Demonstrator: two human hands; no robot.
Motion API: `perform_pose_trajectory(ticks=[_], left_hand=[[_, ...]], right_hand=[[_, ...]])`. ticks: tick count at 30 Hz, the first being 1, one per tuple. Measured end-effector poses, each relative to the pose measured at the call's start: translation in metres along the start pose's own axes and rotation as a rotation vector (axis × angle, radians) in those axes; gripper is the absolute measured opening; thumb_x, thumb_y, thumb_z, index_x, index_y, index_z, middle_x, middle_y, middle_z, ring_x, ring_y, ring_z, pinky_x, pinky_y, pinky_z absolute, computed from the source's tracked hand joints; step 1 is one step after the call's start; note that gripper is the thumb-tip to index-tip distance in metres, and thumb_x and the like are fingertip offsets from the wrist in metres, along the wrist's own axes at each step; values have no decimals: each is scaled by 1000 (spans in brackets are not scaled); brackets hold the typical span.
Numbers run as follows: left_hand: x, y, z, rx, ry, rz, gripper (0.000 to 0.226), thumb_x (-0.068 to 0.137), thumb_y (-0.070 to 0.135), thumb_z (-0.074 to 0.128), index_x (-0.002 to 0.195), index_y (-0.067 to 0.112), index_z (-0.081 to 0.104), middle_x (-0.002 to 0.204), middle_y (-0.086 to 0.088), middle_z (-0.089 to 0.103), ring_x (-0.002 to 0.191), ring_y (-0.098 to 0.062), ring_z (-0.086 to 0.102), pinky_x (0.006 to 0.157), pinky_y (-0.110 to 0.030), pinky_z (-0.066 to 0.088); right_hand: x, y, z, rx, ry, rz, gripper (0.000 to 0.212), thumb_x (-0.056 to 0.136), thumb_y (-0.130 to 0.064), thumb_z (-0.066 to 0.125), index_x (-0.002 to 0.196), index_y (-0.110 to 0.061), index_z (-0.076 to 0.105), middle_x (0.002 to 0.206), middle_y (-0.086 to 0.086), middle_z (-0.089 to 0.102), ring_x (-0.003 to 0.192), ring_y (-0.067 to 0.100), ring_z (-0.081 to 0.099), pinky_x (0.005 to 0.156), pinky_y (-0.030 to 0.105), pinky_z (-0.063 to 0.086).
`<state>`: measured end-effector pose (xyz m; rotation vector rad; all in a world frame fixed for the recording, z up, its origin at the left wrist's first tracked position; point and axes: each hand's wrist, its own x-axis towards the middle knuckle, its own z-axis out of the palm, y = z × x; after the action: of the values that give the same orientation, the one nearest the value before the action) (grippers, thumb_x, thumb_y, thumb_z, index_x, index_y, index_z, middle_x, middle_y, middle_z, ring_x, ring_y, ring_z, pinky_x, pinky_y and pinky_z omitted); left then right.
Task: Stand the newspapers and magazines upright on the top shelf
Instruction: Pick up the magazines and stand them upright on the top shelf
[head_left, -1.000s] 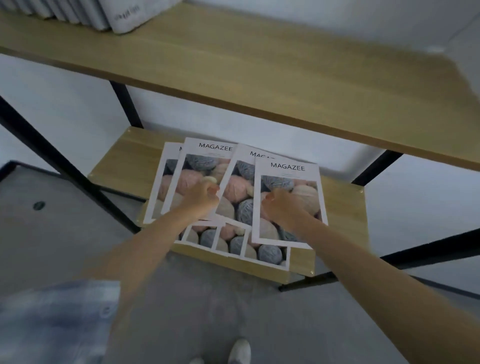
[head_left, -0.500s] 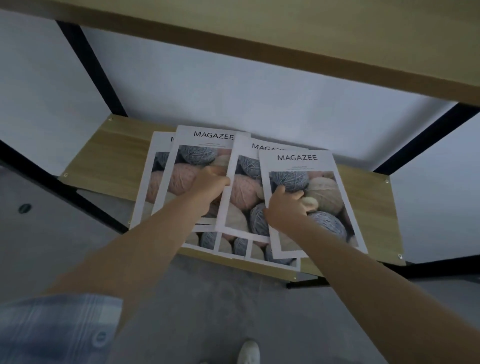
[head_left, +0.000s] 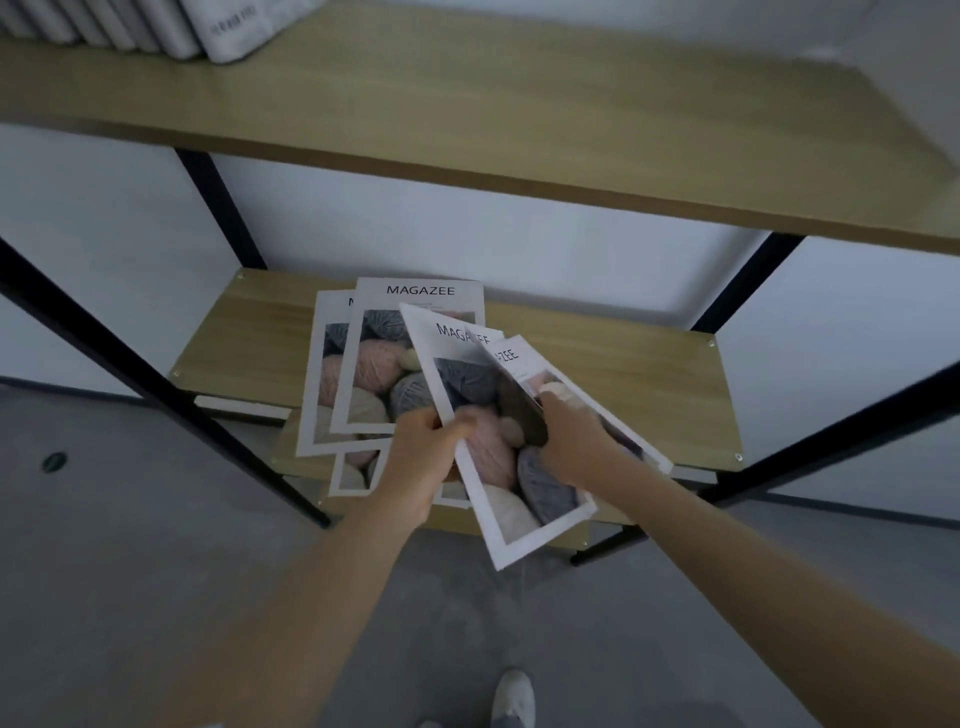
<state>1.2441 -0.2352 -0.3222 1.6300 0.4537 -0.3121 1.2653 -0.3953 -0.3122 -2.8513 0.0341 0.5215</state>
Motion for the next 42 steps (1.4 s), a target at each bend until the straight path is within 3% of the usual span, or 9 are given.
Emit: perform_pose_trajectory(ticks=[3,6,11,15,18,23,28,33,42], left_hand=[[-38,12,-14,39,72,114,27,86,13,65,66,7,49,59,-10,39,56,-21,47,53,-28,37],[-80,29,-33,81,142,245,33,86,13,66,60,1,49,54,-9,39,53,-21,43,52,-29,34],[-153,54,-74,151,214,485,42,86,11,68,52,2,44,48,-7,41,47,-15,42,50,-28,34],[-208,79,-101,153,275,680,41,84,8,68,57,-10,43,48,-14,42,46,-13,40,46,-28,32],[-245,105,-118,119,297,781,39,84,8,69,60,-14,47,50,-19,43,45,-11,41,43,-24,33],[-282,154,-133,71,332,983,40,84,13,70,60,-14,50,53,-22,44,43,-15,39,41,-26,31],[-276,197,-124,78,366,1170,47,86,9,68,53,-10,39,46,-11,34,43,-9,30,43,-18,22],[-246,221,-85,103,362,1288,54,88,9,66,50,12,28,44,-3,26,43,-9,25,45,-17,17],[-182,244,8,126,302,1274,60,90,9,65,54,30,22,44,14,22,39,-9,31,41,-15,21]], right_hand=[[-39,-14,-29,169,-58,-59,33,87,0,45,118,-8,49,105,13,63,93,32,63,79,40,55],[-74,-33,-58,271,3,-84,24,86,1,46,107,-2,57,99,17,66,90,36,63,70,36,52],[-149,-66,-104,500,66,-175,27,80,-8,41,97,-5,62,93,14,69,92,35,65,83,48,55],[-212,-87,-144,615,59,-313,26,87,4,46,95,-13,64,93,1,69,91,15,64,80,27,53],[-244,-100,-172,636,106,-400,27,83,10,47,102,-2,62,103,16,68,103,34,61,91,51,49],[-276,-109,-218,728,255,-479,32,80,17,46,105,1,60,110,26,64,108,44,56,92,62,43],[-283,-105,-249,776,508,-502,33,84,14,48,108,-6,60,105,9,70,102,25,63,91,46,51],[-271,-86,-260,870,720,-477,41,87,12,43,109,-18,59,103,-11,67,99,0,61,78,14,51],[-210,-19,-272,1029,961,-217,37,92,6,41,119,-17,52,117,-4,61,109,16,54,77,26,46]])
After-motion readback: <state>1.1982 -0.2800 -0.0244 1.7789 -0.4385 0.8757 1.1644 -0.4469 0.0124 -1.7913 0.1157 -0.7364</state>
